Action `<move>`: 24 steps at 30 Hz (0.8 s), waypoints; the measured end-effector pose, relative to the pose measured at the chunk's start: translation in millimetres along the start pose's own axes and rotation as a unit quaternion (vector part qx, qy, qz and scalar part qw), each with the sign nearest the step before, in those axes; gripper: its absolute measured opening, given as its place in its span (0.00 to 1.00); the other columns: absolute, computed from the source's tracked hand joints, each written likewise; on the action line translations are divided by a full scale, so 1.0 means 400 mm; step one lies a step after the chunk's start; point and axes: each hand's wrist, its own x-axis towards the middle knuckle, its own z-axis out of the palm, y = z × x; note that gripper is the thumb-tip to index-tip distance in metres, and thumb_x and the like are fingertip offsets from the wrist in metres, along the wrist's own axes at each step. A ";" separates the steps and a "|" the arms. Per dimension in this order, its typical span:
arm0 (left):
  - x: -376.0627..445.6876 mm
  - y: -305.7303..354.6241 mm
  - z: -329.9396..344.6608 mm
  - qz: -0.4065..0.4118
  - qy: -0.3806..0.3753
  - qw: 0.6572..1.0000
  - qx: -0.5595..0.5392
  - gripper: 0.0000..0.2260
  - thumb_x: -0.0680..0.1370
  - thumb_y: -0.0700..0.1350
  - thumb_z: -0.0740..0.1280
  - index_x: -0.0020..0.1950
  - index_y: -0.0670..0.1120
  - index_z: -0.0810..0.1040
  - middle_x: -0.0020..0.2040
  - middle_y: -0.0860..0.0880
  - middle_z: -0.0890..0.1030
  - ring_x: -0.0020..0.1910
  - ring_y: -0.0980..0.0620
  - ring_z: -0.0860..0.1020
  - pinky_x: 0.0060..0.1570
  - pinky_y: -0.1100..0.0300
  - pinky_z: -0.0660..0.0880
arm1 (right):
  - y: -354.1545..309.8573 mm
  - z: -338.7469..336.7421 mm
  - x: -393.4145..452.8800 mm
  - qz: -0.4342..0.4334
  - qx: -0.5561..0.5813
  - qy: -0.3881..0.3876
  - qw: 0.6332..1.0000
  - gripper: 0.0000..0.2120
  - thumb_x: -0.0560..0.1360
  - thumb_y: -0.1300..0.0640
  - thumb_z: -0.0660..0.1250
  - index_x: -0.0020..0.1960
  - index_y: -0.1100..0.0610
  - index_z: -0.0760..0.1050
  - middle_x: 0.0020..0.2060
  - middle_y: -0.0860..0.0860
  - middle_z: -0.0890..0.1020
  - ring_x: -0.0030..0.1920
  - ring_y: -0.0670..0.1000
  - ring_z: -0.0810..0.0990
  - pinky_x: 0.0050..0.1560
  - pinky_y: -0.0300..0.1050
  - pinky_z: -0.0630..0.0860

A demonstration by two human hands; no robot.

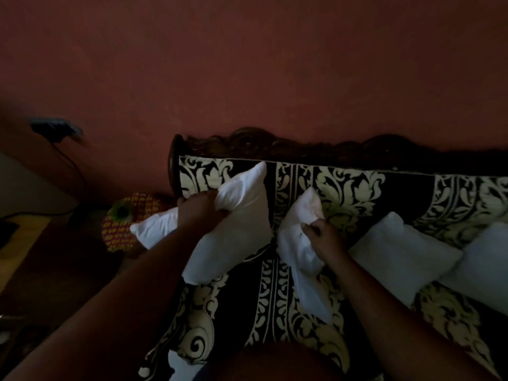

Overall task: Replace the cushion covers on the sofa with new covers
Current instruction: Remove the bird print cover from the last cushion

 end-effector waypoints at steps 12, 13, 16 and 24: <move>-0.278 0.215 0.186 0.313 -0.266 0.882 -0.230 0.43 0.72 0.67 0.73 0.81 0.52 0.61 0.75 0.54 0.68 0.73 0.55 0.68 0.70 0.62 0.63 | 0.000 -0.007 -0.310 0.100 0.313 0.194 0.924 0.17 0.81 0.42 0.66 0.51 0.55 0.83 0.44 0.52 0.86 0.48 0.54 0.85 0.51 0.47 0.81; -0.314 0.213 0.217 0.320 -0.296 0.863 -0.257 0.48 0.71 0.68 0.74 0.83 0.52 0.56 0.80 0.54 0.63 0.77 0.55 0.63 0.75 0.59 0.60 | 0.011 -0.002 -0.345 0.121 0.342 0.212 0.908 0.18 0.80 0.41 0.66 0.51 0.55 0.83 0.45 0.52 0.86 0.48 0.54 0.85 0.51 0.48 0.81; -0.359 0.183 0.320 0.341 -0.281 0.864 -0.242 0.55 0.68 0.72 0.72 0.84 0.49 0.48 0.83 0.51 0.54 0.81 0.54 0.55 0.79 0.56 0.53 | 0.039 0.006 -0.431 0.156 0.408 0.264 0.860 0.21 0.78 0.37 0.66 0.51 0.55 0.83 0.46 0.54 0.87 0.48 0.56 0.86 0.53 0.52 0.82; -0.393 0.302 0.219 0.343 -0.250 0.892 -0.155 0.09 0.83 0.49 0.63 0.55 0.48 0.82 0.38 0.50 0.77 0.40 0.48 0.76 0.42 0.60 0.69 | 0.227 -0.090 -0.682 0.179 0.388 0.425 0.798 0.10 0.76 0.47 0.73 0.45 0.55 0.81 0.44 0.56 0.86 0.47 0.58 0.85 0.47 0.53 0.82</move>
